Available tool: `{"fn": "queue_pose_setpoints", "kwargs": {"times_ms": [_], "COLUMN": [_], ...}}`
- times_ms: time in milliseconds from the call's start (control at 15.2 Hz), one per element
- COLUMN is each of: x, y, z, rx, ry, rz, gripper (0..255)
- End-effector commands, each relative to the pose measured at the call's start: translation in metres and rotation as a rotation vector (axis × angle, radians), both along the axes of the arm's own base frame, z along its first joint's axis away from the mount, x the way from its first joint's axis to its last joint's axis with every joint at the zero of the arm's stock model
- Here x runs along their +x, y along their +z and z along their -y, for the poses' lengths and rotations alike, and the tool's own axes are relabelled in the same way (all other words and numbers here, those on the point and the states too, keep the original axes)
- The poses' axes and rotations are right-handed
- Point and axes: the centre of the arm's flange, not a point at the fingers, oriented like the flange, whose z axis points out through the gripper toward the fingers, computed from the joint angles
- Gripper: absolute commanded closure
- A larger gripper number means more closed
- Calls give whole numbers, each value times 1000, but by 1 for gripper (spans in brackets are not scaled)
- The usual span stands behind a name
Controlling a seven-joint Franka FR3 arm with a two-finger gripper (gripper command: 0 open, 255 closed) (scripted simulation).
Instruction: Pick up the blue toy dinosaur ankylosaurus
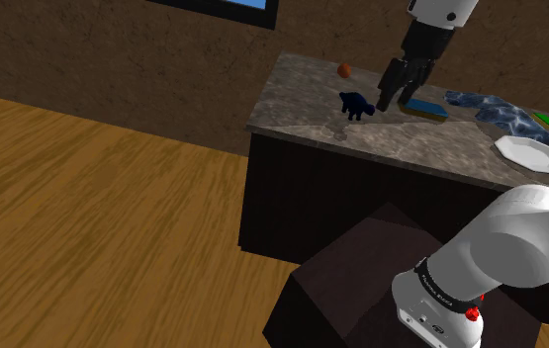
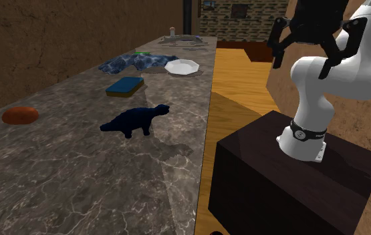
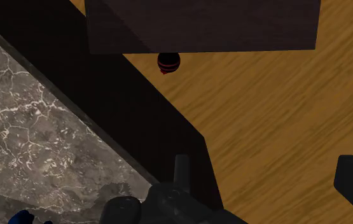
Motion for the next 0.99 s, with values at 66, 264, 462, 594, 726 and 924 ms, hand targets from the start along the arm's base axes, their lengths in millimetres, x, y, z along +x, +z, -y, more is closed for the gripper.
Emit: {"fn": "queue_pose_setpoints", "kwargs": {"times_ms": [66,264,462,594,726,924], "x": [10,39,67,85,103,129], "y": [-4,-15,-27,-34,-42,-54], "z": [8,34,60,78,96,125], "rx": [1,3,6,7,9,11], "ry": [-11,-43,-76,-98,-119,-152], "rz": [-1,-4,-8,-10,-12,-15], "gripper": [0,0,0,0,0,0]}}
